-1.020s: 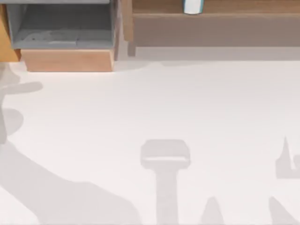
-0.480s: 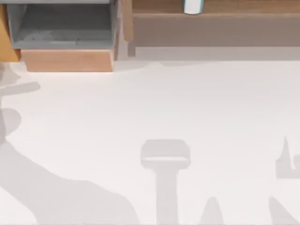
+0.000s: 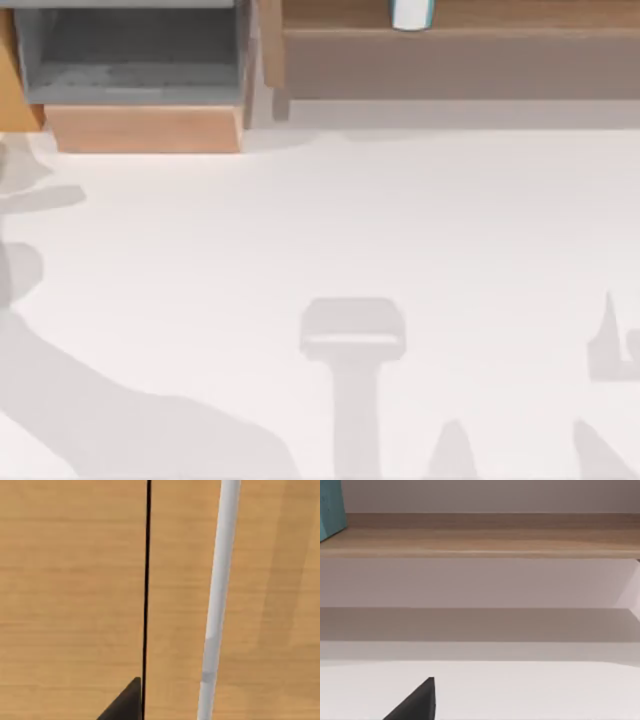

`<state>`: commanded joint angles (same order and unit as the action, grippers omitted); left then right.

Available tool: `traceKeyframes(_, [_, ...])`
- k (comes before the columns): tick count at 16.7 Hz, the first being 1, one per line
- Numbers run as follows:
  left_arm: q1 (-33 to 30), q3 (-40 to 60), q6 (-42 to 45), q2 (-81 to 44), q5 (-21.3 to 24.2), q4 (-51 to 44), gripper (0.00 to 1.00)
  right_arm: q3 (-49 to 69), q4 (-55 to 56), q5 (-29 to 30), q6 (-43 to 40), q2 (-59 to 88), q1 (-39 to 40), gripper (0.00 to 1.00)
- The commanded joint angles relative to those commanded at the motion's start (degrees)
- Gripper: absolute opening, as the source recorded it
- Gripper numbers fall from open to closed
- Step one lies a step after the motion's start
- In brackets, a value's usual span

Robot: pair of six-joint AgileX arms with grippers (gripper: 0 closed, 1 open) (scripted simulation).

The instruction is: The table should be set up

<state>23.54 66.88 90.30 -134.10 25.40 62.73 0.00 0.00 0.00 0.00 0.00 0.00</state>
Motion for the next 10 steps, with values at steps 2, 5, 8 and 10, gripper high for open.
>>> traceKeyframes(2, [0.81, -3.35, -0.15, 1.51, 0.73, 1.82, 1.00, 0.00, 0.00, 0.00, 0.00, 0.00, 0.00, 1.00])
traceKeyframes(5, [1.60, -6.60, -0.32, 2.56, 1.58, 3.94, 1.00, 0.00, 0.00, 0.00, 0.00, 0.00, 0.00, 1.00])
traceKeyframes(8, [1.30, -6.47, -0.30, 2.28, 1.50, 3.84, 1.00, 0.00, 0.00, 0.00, 0.00, 0.00, 0.00, 1.00])
traceKeyframes(10, [0.73, -6.94, -0.86, 2.77, 1.38, 3.57, 1.00, 0.00, 0.00, 0.00, 0.00, 0.00, 0.00, 1.00])
